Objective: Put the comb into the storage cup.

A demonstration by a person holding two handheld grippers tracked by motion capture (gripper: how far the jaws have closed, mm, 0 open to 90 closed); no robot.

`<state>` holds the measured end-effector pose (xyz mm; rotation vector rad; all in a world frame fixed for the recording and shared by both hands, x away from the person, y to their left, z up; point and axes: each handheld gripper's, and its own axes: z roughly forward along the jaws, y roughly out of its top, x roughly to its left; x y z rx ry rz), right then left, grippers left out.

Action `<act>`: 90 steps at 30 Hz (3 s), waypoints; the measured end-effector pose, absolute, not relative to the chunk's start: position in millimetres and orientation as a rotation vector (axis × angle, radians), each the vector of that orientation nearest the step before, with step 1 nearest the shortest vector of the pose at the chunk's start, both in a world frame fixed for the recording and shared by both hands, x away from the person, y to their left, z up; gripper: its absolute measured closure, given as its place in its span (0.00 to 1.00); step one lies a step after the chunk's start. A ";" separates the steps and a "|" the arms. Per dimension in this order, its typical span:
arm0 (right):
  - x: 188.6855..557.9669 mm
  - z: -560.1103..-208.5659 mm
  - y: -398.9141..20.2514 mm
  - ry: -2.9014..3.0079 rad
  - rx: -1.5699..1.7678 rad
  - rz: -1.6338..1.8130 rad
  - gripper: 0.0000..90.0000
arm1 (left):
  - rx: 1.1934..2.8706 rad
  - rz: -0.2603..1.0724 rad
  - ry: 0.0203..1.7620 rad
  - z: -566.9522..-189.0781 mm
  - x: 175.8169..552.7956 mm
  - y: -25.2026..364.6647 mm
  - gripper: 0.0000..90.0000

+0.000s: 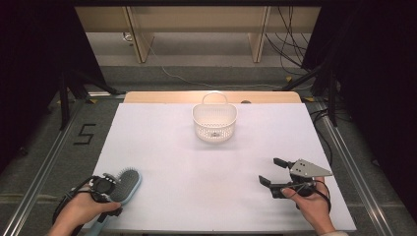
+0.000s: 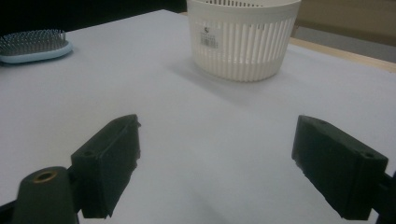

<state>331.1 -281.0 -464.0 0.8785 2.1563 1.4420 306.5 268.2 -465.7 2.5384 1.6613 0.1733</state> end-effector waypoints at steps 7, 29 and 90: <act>330.9 -463.9 -280.8 2.157 0.879 1.441 0.18 | 2.535 0.135 1.668 -465.2 308.0 266.5 0.45; 330.8 -463.7 -279.9 2.159 0.877 1.445 0.18 | 2.536 0.089 1.724 -463.3 312.5 268.9 0.63; 331.5 -463.6 -279.3 2.162 0.871 1.440 0.18 | 2.509 0.130 1.727 -460.2 313.8 270.6 0.77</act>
